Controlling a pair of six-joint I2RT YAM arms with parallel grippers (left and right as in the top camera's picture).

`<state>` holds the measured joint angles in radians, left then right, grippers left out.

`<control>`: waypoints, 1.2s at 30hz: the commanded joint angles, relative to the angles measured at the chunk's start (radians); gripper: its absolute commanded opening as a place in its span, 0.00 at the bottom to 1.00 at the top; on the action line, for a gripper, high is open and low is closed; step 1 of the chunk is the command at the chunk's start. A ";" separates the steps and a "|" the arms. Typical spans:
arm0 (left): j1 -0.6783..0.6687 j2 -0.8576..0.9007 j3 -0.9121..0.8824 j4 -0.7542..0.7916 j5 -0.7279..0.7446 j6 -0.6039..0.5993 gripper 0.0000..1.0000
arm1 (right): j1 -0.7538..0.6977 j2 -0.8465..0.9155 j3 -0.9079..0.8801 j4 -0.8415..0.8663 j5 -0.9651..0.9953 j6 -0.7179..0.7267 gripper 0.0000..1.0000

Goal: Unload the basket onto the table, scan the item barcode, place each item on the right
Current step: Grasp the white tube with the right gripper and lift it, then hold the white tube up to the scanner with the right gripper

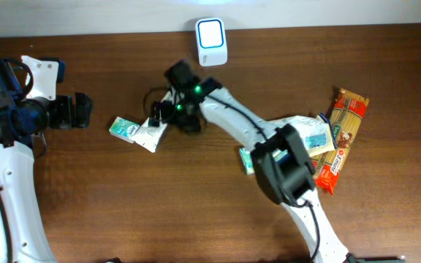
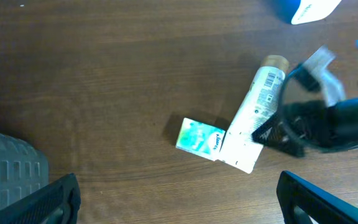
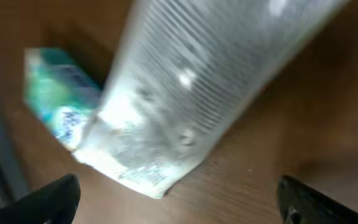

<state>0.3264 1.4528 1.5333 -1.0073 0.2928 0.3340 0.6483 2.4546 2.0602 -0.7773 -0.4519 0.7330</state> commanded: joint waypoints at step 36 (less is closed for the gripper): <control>-0.003 0.001 0.002 0.000 0.014 0.012 0.99 | -0.229 -0.536 0.004 -0.313 -0.453 -0.879 0.04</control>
<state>0.3264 1.4528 1.5333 -1.0077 0.2928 0.3340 0.4156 1.9495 2.0502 -1.0931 -0.8566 -0.1089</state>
